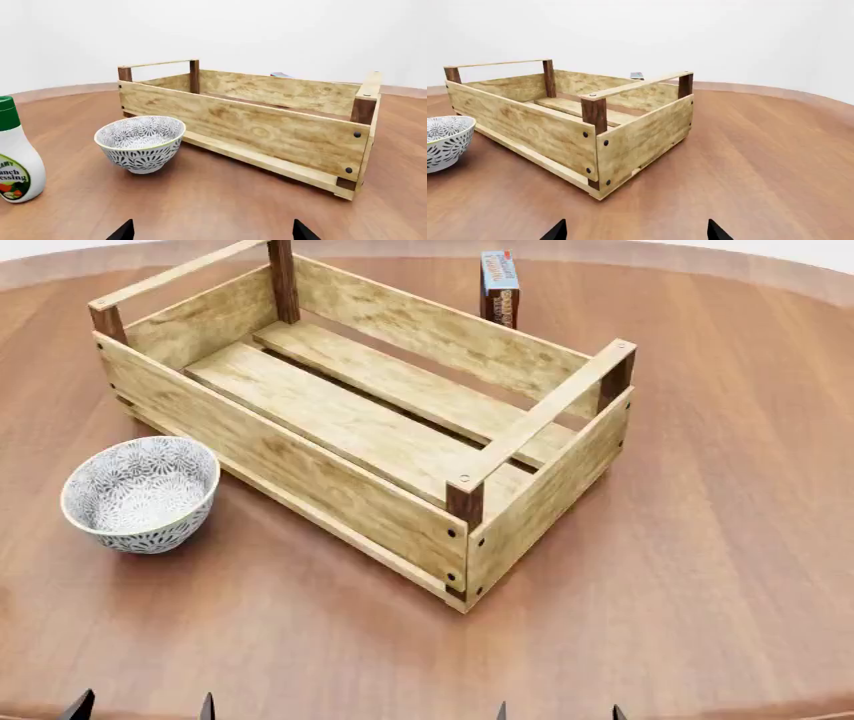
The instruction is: Pick up the salad dressing and put it in the tray.
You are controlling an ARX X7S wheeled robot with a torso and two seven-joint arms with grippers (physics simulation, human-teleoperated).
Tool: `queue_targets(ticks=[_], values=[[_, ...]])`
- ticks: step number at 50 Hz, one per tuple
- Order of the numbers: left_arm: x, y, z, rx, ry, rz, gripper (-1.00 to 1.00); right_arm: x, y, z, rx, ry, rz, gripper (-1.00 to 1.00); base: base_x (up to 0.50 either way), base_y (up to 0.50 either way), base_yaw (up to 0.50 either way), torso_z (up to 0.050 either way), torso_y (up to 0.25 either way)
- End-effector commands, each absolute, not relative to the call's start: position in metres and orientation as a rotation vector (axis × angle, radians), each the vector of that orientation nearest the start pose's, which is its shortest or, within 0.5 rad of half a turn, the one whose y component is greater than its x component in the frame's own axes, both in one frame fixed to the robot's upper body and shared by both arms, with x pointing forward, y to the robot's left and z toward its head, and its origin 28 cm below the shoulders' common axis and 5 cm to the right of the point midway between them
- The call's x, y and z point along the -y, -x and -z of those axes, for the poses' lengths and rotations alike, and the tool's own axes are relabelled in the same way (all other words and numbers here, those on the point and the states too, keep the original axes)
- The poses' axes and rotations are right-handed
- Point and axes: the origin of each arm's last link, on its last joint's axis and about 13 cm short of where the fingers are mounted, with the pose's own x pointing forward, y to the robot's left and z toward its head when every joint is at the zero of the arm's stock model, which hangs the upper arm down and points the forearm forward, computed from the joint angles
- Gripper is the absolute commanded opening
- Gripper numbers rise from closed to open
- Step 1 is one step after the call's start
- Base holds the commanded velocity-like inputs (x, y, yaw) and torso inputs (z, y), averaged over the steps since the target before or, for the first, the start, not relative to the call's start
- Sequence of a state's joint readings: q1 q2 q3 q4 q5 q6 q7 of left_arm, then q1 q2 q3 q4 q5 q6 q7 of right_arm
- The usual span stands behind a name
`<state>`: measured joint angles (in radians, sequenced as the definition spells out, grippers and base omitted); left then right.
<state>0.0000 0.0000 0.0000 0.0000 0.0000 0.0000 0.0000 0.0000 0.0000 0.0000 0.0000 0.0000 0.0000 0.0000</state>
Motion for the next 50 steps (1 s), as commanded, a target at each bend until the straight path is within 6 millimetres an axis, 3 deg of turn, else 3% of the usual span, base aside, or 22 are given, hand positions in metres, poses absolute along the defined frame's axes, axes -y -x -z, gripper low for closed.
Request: queue_targets(ticks=[1,22,50], values=[[-0.2054,-0.2096,-0.0115,-0.004,0.020,-0.003,1.00,0.0951,-0.2104,-0.0120,-0.005,0.005,0.002,1.00,0.00,0.00,0.00,0.000,0.000],[-0.2071,-0.2075,-0.0126,0.018,0.038,-0.029,1.00,0.0953,-0.2092,-0.0134,0.001,-0.016,0.006,1.00,0.00,0.01,0.00,0.000,0.000],[-0.2068,-0.2081,-0.0102,0.026,0.004,-0.036,1.00,0.0950,-0.2078,-0.0136,0.037,0.005,0.001,1.00,0.00,0.50,0.00,0.000,0.000]])
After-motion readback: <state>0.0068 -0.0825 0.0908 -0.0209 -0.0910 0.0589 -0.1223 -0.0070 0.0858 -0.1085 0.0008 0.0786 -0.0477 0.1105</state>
